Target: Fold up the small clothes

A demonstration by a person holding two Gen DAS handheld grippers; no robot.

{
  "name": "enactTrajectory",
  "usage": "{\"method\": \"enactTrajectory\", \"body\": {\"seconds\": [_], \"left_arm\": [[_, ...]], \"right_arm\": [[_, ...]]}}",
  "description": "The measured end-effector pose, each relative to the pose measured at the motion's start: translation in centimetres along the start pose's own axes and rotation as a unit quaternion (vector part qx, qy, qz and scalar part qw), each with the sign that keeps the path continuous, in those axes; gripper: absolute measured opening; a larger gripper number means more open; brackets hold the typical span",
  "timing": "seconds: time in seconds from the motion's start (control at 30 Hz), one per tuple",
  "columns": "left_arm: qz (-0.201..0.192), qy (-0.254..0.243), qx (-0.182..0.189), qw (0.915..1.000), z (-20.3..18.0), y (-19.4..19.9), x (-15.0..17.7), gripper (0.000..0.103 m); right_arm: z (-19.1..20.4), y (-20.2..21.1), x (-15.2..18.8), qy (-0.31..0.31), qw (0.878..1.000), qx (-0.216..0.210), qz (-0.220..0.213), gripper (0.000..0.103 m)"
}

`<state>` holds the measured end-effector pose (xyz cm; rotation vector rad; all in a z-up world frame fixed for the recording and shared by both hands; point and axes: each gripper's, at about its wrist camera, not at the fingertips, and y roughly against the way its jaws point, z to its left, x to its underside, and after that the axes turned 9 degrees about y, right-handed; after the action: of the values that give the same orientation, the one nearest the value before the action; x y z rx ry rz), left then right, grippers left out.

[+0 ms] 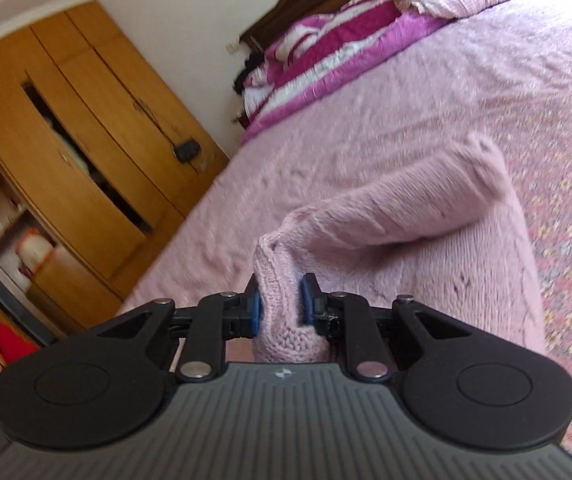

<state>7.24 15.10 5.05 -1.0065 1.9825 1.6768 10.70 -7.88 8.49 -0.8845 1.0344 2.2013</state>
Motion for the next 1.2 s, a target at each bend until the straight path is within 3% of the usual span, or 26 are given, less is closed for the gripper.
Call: {"method": "enactTrajectory", "body": {"seconds": [0.1, 0.27, 0.37, 0.63, 0.87, 1.2], "left_arm": [[0.001, 0.003, -0.003, 1.0000, 0.4, -0.1, 0.0, 0.077], [0.004, 0.008, -0.006, 0.9999, 0.8, -0.3, 0.0, 0.077], [0.005, 0.009, -0.008, 0.9999, 0.8, -0.2, 0.1, 0.077], [0.000, 0.004, -0.012, 0.9999, 0.3, 0.2, 0.0, 0.077], [-0.009, -0.006, -0.010, 0.9999, -1.1, 0.5, -0.3, 0.077], [-0.027, -0.018, 0.021, 0.9993, -3.0, 1.1, -1.0, 0.077]], "right_arm": [[0.2, -0.9, 0.6, 0.002, 1.000, 0.008, 0.003, 0.024], [0.8, -1.5, 0.6, 0.014, 1.000, -0.001, 0.005, 0.048], [1.3, -1.3, 0.6, 0.026, 1.000, -0.003, 0.005, 0.054], [2.4, 0.5, -0.1, 0.062, 0.998, 0.001, 0.006, 0.058], [2.1, 4.8, -0.6, 0.076, 0.996, -0.003, -0.036, 0.063], [-1.0, 10.8, 0.7, 0.059, 0.987, 0.103, -0.106, 0.076]]}}
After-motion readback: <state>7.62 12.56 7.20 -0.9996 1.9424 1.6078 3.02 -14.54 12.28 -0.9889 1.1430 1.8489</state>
